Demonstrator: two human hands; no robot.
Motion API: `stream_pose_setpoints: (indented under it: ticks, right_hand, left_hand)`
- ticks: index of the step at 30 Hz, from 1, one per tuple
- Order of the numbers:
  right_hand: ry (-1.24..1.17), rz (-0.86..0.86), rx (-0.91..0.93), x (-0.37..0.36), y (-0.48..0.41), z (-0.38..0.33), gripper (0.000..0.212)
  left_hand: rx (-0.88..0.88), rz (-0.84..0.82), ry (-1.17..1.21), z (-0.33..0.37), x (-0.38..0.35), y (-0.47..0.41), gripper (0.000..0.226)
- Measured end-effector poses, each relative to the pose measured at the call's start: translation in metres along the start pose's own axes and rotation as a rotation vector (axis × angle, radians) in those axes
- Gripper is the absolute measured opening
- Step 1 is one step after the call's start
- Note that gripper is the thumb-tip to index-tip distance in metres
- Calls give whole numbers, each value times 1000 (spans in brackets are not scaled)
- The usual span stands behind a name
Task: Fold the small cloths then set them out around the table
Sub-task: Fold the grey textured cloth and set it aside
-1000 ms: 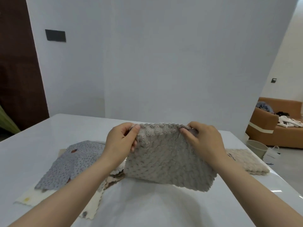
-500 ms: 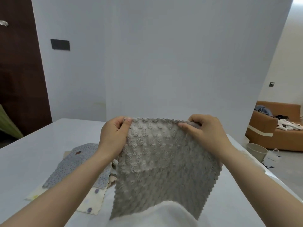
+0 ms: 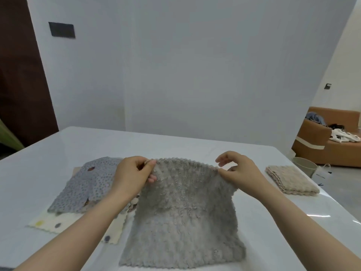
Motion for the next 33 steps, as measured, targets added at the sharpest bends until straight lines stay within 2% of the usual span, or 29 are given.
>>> stream_pose_setpoints:
  ticks: [5,8,11,16,19,23,30,33]
  right_hand:
    - [-203,-54,-5,-10,7,-9,13]
    - [-283,-75,-71,-15,10,-6,22]
    - [-318,-110,-118,-20,14,-3,22]
    - [-415,-356,-135,-37,25,-4,34]
    - [-360,-397,-118,-42,27,-2,37]
    - [-224,-303,-36,-45,26,-2,37]
    - [-61,-149,96,-38,27,-16,7]
    - [-78,-90,140,-33,29,-24,12]
  left_hand:
    - [120,-73,273,-8,-10,7,14]
    - [143,-112,348,-9,-15,15,14]
    - [140,-100,354,-12,-14,21,12]
    - [162,-86,346,-21,-15,27,13]
    - [170,-99,363,-23,-17,32,13]
    - [179,-95,385,-24,-17,35,12]
    - [194,-98,447,-21,-15,36,11]
    - [188,-97,458,-18,-15,35,11]
Point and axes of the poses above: each hand's wrist, its own y-axis away from the middle knuckle, its own x-axis out of the back of the hand, z = x × y, the point moved 8 cm from there along -y, towards the middle knuckle, and after that the axes turned 11 degrees about -y, right-handed, at the moved point
